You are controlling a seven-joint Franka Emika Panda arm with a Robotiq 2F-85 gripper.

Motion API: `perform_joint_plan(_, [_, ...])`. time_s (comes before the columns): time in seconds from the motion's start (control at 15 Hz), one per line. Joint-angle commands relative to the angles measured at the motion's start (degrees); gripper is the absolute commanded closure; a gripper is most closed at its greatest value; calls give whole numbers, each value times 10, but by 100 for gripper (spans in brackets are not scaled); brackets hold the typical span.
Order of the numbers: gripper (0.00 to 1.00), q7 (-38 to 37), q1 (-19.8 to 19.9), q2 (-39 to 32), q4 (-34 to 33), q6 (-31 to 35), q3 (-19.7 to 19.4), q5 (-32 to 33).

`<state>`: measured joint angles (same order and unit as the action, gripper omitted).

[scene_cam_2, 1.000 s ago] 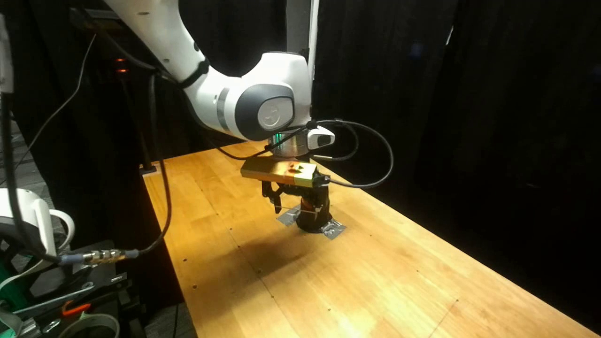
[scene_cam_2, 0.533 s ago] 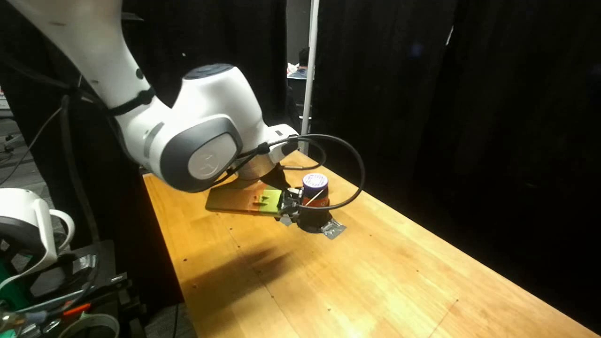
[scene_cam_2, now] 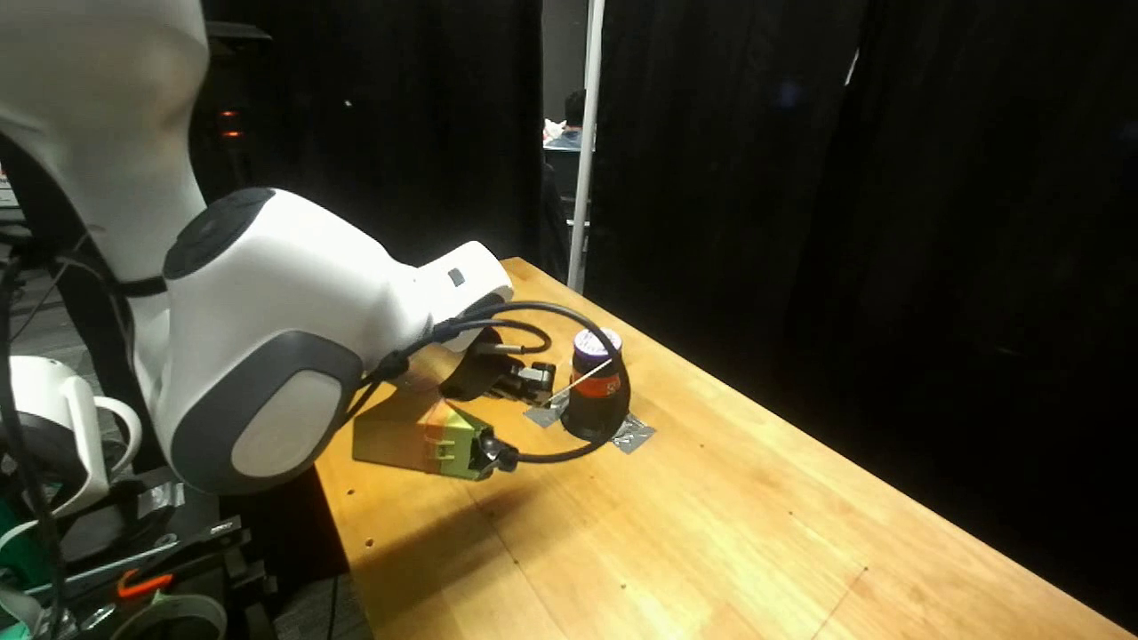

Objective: Put the elastic around the bottle

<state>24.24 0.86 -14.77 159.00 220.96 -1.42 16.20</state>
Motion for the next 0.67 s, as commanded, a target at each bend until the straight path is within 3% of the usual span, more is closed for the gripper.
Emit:
perform_joint_plan(0.0, [87,5,13,-82,-3,152,-11,35])
perform_joint_plan(0.27, [87,13,17,-160,-5,291,-20,80])
perform_joint_plan(0.33, [87,16,79,-110,-22,223,37,96])
perform_joint_plan(0.4, [86,20,89,-123,-30,224,48,100])
perform_joint_plan(0.53, [87,26,147,-118,-56,207,105,106])
perform_joint_plan(0.6, [87,37,148,-140,-59,249,112,91])
